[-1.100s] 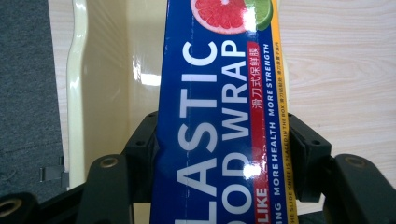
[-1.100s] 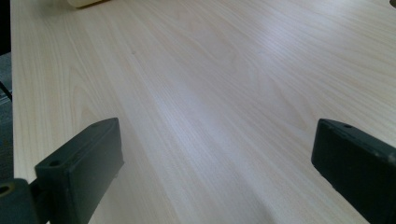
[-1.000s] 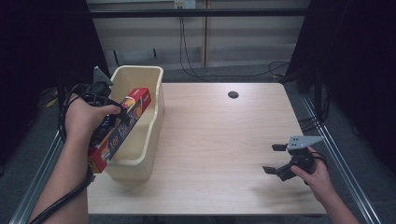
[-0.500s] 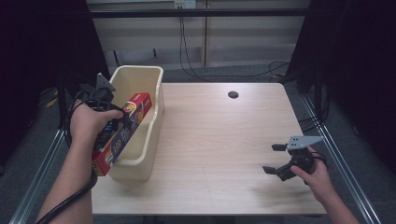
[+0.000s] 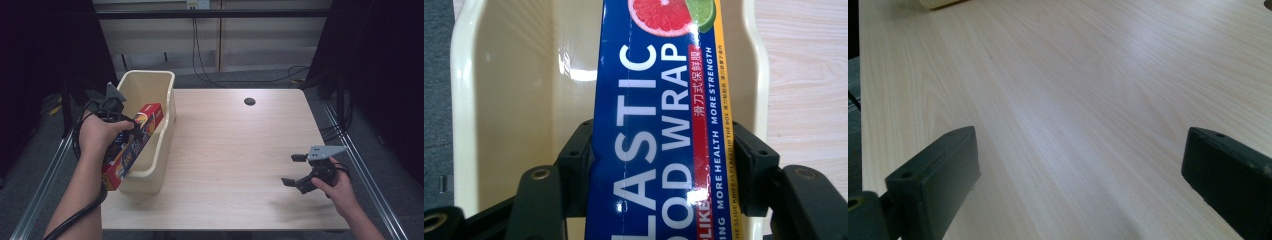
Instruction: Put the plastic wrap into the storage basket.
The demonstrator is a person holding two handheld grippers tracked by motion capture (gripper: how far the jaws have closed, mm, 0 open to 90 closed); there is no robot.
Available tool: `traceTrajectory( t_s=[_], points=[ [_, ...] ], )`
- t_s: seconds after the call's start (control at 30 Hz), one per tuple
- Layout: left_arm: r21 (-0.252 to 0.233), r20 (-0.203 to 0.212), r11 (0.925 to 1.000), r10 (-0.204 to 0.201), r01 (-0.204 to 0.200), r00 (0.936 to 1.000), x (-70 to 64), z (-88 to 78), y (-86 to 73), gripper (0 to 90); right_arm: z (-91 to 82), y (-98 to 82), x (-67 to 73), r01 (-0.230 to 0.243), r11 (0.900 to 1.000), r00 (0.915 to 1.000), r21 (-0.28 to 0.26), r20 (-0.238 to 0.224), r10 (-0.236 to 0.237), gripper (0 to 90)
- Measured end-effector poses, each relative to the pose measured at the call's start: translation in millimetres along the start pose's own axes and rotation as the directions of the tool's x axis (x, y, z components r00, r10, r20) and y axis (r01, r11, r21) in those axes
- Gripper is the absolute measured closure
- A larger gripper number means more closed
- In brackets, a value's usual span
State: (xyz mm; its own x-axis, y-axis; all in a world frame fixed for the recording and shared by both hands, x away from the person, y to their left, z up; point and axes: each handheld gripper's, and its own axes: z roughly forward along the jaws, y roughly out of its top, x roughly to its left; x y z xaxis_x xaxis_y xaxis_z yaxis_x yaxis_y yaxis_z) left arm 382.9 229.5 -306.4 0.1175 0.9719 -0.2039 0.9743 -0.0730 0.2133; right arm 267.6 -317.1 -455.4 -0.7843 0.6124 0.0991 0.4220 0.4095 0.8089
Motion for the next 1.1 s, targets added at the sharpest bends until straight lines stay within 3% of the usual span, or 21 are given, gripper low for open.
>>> traceTrajectory(
  t_s=[0.2, 0.3, 0.4, 0.5, 0.53, 0.57, 1.1],
  points=[
    [0.005, -0.012, 0.9999, -0.014, 0.014, 0.9998, 0.7, 4.6, -0.6, 40.2, -0.2, -0.1, 0.2, 0.000, 1.000, 1.0000, 0.002, -0.001, 0.000, 2.0],
    [0.009, -0.006, 0.9992, -0.040, 0.040, 0.9992, 0.0, 6.5, -1.0, 40.1, -0.3, -0.1, 0.2, -0.001, 1.000, 1.0000, 0.000, -0.002, 0.001, 2.0],
    [0.006, -0.014, 0.9996, -0.029, 0.029, 0.9995, 0.6, 7.4, -0.8, 40.1, 0.0, -0.2, 0.3, 0.001, 1.000, 1.0000, 0.002, -0.001, -0.001, 1.9],
    [0.010, -0.013, 0.9989, -0.045, 0.045, 0.9989, -1.0, 9.3, -1.2, 40.1, -0.2, -0.1, 0.0, 0.000, 1.000, 1.0000, 0.001, -0.002, 0.000, 1.9],
    [0.021, -0.011, 0.9994, -0.028, 0.029, 0.9995, 0.3, 9.3, -0.7, 40.1, -0.3, -0.1, 0.0, -0.001, 1.000, 1.0000, 0.000, -0.003, 0.001, 2.0],
    [0.018, -0.010, 0.9987, -0.048, 0.048, 0.9988, -0.9, 10.4, -1.0, 40.0, -0.4, -0.2, 0.1, -0.001, 1.000, 1.0000, 0.000, -0.003, 0.001, 2.0],
    [0.039, -0.012, 0.9975, -0.059, 0.060, 0.9982, 1.6, 19.2, 1.7, 39.9, -1.5, -0.5, -0.8, -0.004, 1.000, 1.0000, -0.002, 0.000, 0.004, 2.0]
  ],
)
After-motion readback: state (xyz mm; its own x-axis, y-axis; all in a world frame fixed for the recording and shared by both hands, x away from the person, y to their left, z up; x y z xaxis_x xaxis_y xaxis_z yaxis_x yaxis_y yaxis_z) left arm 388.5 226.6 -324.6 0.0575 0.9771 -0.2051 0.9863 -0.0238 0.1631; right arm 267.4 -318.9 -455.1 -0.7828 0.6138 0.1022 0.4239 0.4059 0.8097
